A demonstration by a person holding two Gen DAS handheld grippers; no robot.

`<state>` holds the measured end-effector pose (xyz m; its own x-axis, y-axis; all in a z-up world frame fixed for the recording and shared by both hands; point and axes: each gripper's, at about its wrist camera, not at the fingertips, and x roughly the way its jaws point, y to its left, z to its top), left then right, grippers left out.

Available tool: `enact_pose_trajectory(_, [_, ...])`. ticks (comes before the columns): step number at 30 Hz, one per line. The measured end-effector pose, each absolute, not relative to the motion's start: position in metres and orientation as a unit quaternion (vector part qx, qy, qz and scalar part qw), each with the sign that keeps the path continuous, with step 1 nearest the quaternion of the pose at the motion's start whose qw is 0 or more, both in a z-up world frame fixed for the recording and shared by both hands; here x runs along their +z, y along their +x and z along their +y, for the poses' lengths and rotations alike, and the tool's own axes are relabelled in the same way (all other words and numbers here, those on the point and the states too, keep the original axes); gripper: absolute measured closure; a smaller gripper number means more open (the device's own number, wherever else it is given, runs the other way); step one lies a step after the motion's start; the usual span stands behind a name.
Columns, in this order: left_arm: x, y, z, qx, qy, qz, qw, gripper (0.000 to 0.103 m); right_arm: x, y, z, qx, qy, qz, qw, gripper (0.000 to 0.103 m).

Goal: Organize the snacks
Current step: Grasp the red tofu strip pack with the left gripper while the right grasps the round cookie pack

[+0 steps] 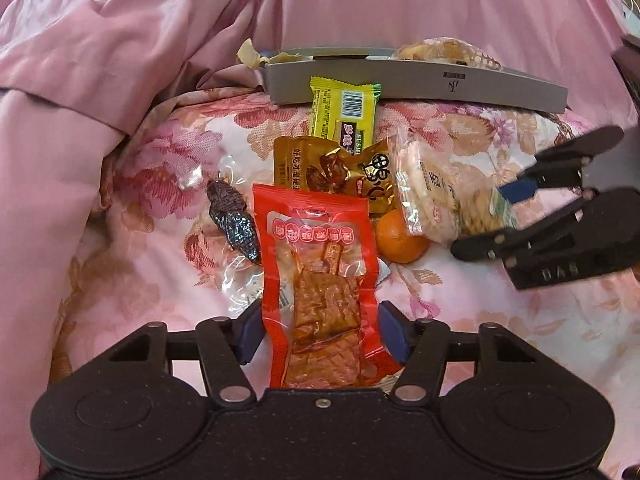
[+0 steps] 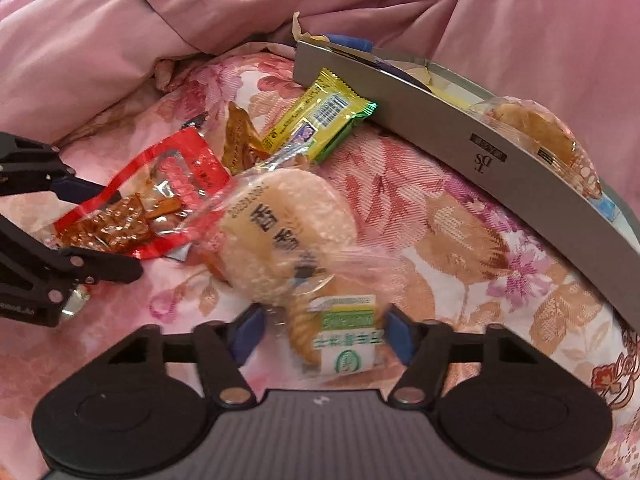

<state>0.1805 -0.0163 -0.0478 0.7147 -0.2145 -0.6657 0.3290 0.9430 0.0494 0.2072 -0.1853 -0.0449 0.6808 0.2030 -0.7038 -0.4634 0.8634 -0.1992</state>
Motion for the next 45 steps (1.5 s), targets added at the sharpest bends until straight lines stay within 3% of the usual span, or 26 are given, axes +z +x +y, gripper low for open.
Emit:
enact_pose_trajectory(19, [-0.042,0.166,-0.007,-0.157,0.014,0.403,0.902,0.041,-0.043,0.138,-0.17,0.192,-0.127,0.403,0.886,0.048])
enact_pose_trajectory(23, [-0.046,0.168,-0.014,-0.165,0.035,0.398,0.902,0.022,-0.043,0.137,-0.17,0.184,-0.112,0.408,0.887,0.048])
enact_pose_trajectory(26, [-0.05,0.169,-0.02,-0.172,0.06,0.395,0.9,0.019,-0.047,0.14,-0.17,0.175,-0.104,0.409,0.889,0.047])
enact_pose_trajectory(31, [-0.052,0.17,-0.021,-0.164,0.081,0.387,0.903,0.025,-0.052,0.138,-0.171,0.169,-0.093,0.4,0.896,0.042])
enact_pose_trajectory(35, [-0.051,0.168,-0.021,-0.156,0.088,0.381,0.907,0.039,-0.055,0.137,-0.171,0.165,-0.088,0.391,0.901,0.04])
enact_pose_trajectory(38, [-0.05,0.167,-0.019,-0.153,0.077,0.383,0.908,0.04,-0.056,0.135,-0.171,0.161,-0.081,0.385,0.905,0.04])
enact_pose_trajectory(42, [-0.046,0.162,-0.017,-0.153,0.062,0.386,0.908,0.043,-0.056,0.13,-0.172,0.157,-0.075,0.378,0.909,0.049])
enact_pose_trajectory(45, [-0.041,0.156,-0.014,-0.155,0.039,0.39,0.907,0.046,-0.056,0.123,-0.172,0.153,-0.072,0.375,0.911,0.049])
